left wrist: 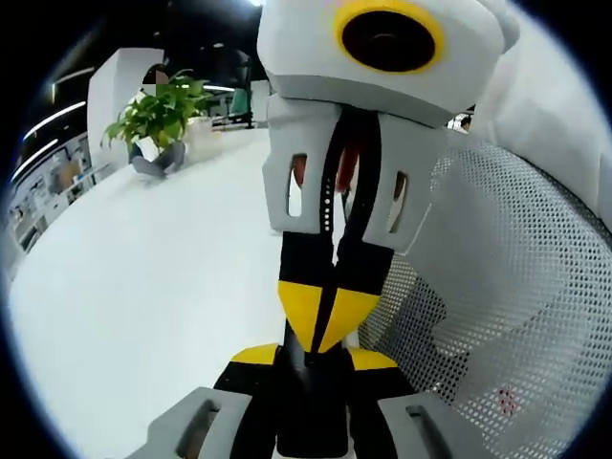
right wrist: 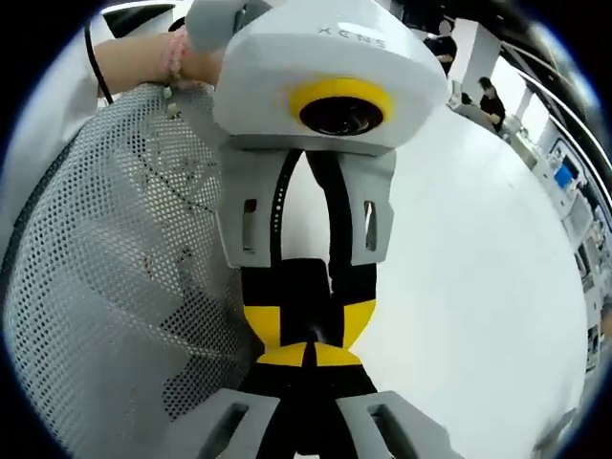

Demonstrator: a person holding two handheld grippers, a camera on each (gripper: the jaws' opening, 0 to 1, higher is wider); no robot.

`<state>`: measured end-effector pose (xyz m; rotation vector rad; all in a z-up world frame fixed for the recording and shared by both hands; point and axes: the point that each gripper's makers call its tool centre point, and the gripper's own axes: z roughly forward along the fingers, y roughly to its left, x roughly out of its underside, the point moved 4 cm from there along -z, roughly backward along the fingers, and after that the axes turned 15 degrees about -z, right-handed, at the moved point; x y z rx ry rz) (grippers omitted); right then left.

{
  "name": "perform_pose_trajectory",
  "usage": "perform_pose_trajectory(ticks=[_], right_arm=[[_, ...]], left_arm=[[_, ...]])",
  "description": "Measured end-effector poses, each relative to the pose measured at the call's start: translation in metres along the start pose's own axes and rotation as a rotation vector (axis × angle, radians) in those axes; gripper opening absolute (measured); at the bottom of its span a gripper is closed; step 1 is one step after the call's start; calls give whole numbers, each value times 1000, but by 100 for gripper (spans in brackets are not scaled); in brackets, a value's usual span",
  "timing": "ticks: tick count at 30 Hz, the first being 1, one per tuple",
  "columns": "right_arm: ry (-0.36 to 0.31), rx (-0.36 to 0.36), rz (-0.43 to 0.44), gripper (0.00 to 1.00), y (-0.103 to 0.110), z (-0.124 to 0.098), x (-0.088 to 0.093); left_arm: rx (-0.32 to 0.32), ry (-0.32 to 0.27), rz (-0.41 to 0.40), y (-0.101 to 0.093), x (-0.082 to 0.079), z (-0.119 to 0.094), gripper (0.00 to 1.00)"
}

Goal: Press the specified remote control buttons in sequence, fully releasing each button before pressing the next.

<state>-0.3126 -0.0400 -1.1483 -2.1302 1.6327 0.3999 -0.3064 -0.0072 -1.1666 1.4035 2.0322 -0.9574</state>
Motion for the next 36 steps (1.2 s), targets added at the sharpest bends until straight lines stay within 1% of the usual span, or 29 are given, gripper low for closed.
perform_pose_trajectory(ticks=[4, 6, 9, 12, 19, 22, 24, 27, 32, 34, 36], right_arm=[[-23, 0, 24, 0, -3, 1, -4], [-28, 2, 21, 0, -5, 1, -6], [-27, -18, 18, 0, -3, 4, -7], [-13, -21, -12, 0, -2, 5, -7], [28, -23, -27, 0, -3, 8, -10], [53, -10, -27, 0, -2, 9, -11], [51, 5, -28, 0, -3, 9, -10], [34, 22, -2, 0, -3, 8, -9], [43, 32, -3, 0, -3, 9, -10], [40, 30, 5, 0, -3, 9, -9], [25, 26, 30, 0, -4, 8, -8]], left_arm=[[0, -3, -5, 0, 0, 0, 25], [0, -3, -5, 0, 0, 0, 25], [1, -3, -4, 0, 0, 0, 25], [1, -3, -5, 0, 0, 0, 25], [0, 1, 3, 0, 0, 0, 25], [-3, 2, 7, 0, 0, 0, 25], [-6, 2, 5, 0, 1, 0, 25], [-8, 3, 9, 0, 1, 0, 25], [-17, 11, 26, -1, 0, 0, 25], [-41, 42, 71, -1, 1, 0, 25], [-49, 42, 45, -1, 0, 1, 25]])
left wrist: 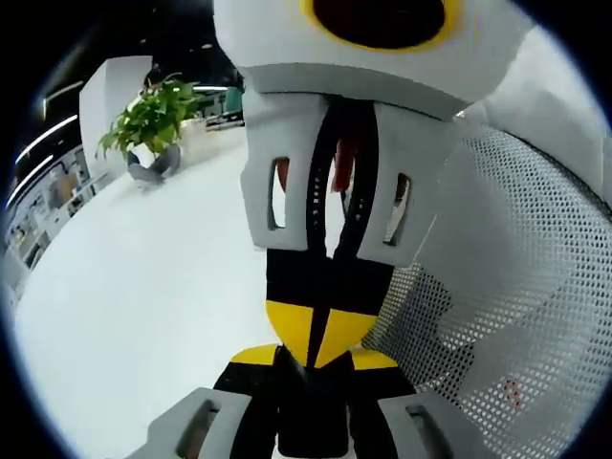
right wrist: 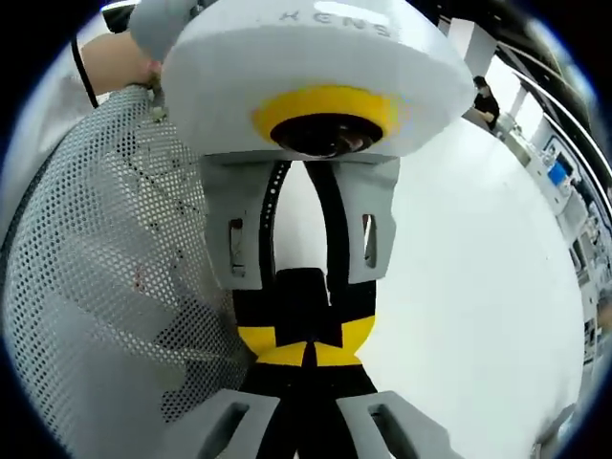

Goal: Press the specified remote control buttons in sequence, fully releasing each button before pressing the next.

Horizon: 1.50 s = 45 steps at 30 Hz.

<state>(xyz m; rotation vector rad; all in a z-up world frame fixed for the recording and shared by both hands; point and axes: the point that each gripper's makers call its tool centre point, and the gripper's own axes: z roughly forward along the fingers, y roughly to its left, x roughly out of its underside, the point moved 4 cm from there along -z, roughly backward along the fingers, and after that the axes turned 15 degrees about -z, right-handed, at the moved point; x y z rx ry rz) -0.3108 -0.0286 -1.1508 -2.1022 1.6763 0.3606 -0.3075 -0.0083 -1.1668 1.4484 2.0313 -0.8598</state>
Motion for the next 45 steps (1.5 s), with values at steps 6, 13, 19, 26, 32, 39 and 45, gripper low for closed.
perform_pose_trajectory(ticks=[6, 13, 19, 26, 32, 39, 45], right_arm=[[-121, 3, 102, 0, 0, -1, 3], [-215, 10, 112, 0, 4, -3, 6], [-231, 12, 215, 6, 1, -16, 27], [-206, 38, 263, 22, -1, -19, 44], [-204, 23, 194, 24, 0, -15, 38], [-218, -4, 154, 22, 2, -14, 37], [-167, -26, 92, 25, 13, -12, 44]], left_arm=[[-9, 17, 1, 0, 0, 0, 25], [8, 131, 57, -1, -3, 1, 25], [-8, 157, 46, -2, -4, 1, 25], [-17, 161, 41, -3, -5, 0, 25], [-35, 150, 19, -3, -4, 0, 25], [-34, 147, 18, -3, -4, 0, 25], [-18, 143, 31, -3, -3, 0, 25]])
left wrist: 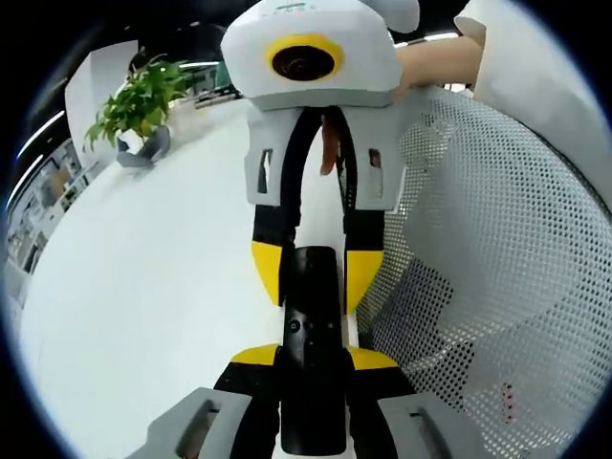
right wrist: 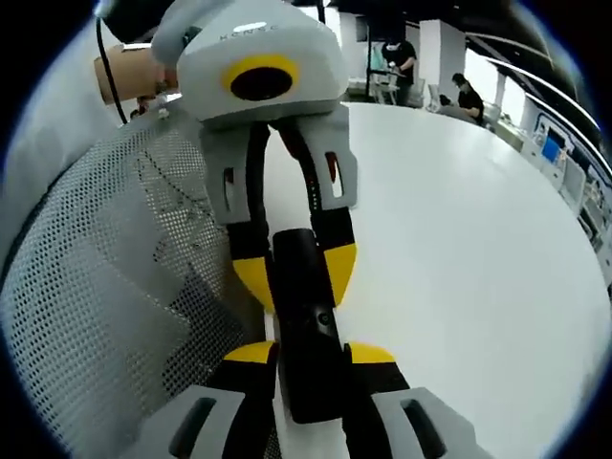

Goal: Press the specified remote control buttons in sequence, fully releasing each button before pressing the next.

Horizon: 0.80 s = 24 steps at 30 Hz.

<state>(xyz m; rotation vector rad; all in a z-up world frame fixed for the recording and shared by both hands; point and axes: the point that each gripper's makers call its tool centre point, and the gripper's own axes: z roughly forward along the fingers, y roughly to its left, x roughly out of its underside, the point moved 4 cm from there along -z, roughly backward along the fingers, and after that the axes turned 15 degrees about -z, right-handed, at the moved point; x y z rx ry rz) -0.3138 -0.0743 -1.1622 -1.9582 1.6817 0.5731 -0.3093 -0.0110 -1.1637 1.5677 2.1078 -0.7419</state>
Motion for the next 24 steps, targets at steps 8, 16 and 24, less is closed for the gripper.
perform_pose_trajectory(ticks=[8, 16, 24], right_arm=[[6, 32, 33, 24, -2, -2, 8], [47, 45, -39, 22, -1, 0, 8], [18, 61, 22, 21, -4, -1, 6]], left_arm=[[2, -9, -5, 0, 1, 0, 25], [-20, -54, -94, 0, 1, 0, 25], [-44, -94, -349, 3, -2, -6, 41]])
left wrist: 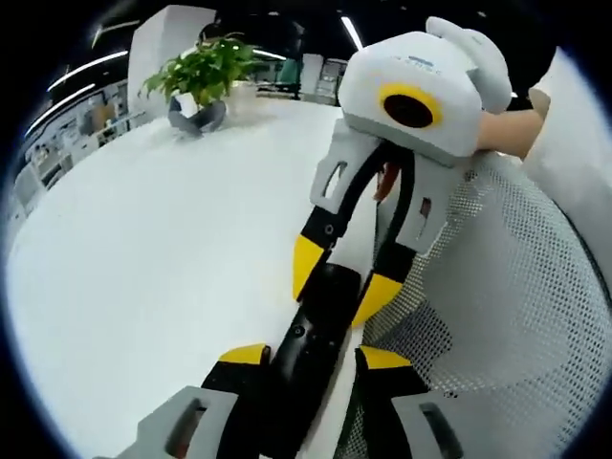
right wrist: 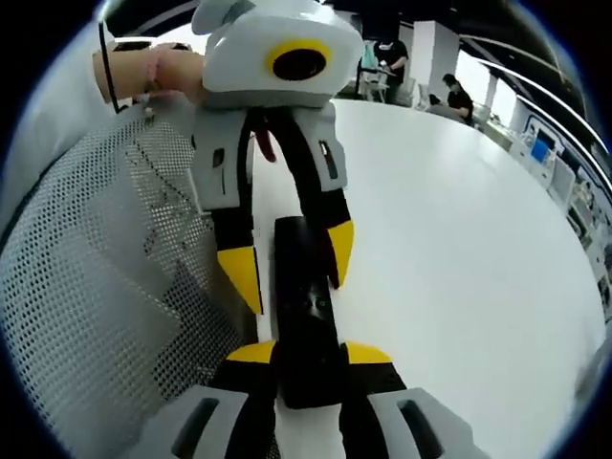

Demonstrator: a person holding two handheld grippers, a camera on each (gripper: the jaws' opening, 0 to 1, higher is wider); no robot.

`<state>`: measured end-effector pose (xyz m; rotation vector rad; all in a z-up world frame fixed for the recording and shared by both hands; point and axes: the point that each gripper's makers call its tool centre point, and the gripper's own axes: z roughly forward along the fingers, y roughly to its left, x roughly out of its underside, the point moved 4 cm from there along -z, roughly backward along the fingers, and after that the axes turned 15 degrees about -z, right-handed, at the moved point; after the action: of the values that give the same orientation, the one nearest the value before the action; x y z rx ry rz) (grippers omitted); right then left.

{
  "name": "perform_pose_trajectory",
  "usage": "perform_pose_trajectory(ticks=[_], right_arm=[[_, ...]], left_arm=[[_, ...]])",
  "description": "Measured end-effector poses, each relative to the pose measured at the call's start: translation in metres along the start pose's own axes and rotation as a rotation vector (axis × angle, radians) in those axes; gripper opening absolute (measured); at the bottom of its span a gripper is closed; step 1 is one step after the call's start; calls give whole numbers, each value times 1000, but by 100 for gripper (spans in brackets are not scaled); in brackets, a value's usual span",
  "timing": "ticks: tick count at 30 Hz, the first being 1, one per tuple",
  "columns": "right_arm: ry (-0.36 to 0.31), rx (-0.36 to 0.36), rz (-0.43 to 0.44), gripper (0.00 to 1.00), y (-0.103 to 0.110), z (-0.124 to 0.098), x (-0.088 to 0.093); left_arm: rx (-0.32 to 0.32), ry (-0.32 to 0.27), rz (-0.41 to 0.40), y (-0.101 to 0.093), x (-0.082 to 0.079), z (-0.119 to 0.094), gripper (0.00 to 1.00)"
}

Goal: Press the specified remote control buttons in sequence, fully releasing each button before pressing the next.

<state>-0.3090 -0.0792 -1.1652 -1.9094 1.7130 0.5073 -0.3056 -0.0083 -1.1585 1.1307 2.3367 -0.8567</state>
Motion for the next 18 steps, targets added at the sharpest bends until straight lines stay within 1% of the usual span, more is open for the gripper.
perform_pose_trajectory(ticks=[2, 4, 5, 6, 7, 8, 9, 10, 11, 13, 14, 15, 16, 17, 18], right_arm=[[-8, 1, 11, 21, 0, -1, 0], [-13, 0, 16, 21, 0, -1, 0], [-15, 0, 16, 21, 0, -1, 0], [-16, 2, 16, 21, 0, -1, 0], [-17, 1, 18, 21, 0, -1, 0], [-20, 7, 17, 21, -1, 0, 0], [-19, 7, 16, 21, -1, 0, -1], [-18, 6, 17, 21, -1, 0, -1], [-21, 8, 16, 21, -2, 0, -2], [-20, 11, 13, 21, -2, 1, -2], [-18, 11, 11, 21, -2, 1, -2], [-19, 13, 9, 22, -2, 1, -2], [-20, 14, 8, 22, -2, 1, -2], [-19, 16, 3, 22, -2, 1, -2], [-18, 15, 0, 22, -2, 1, -2]], left_arm=[[-28, -3, -17, 2, 1, -4, 46], [-51, -45, -45, 3, -1, -12, 50], [-61, -82, -61, 3, -4, -18, 53], [-69, -100, -65, 3, -4, -22, 55], [-95, -127, -64, 5, -6, -28, 58], [-114, -148, -59, 6, -7, -32, 61], [-139, -181, -42, 8, -10, -38, 65], [-156, -206, -26, 8, -11, -41, 70], [-186, -247, -12, 10, -14, -47, 74], [-215, -304, -27, 10, -17, -56, 82], [-220, -319, -29, 8, -19, -59, 83], [-238, -353, -33, 8, -22, -64, 84], [-257, -410, -36, 9, -27, -71, 87], [-269, -450, -39, 9, -30, -77, 88], [-298, -542, -42, 10, -39, -88, 89]])
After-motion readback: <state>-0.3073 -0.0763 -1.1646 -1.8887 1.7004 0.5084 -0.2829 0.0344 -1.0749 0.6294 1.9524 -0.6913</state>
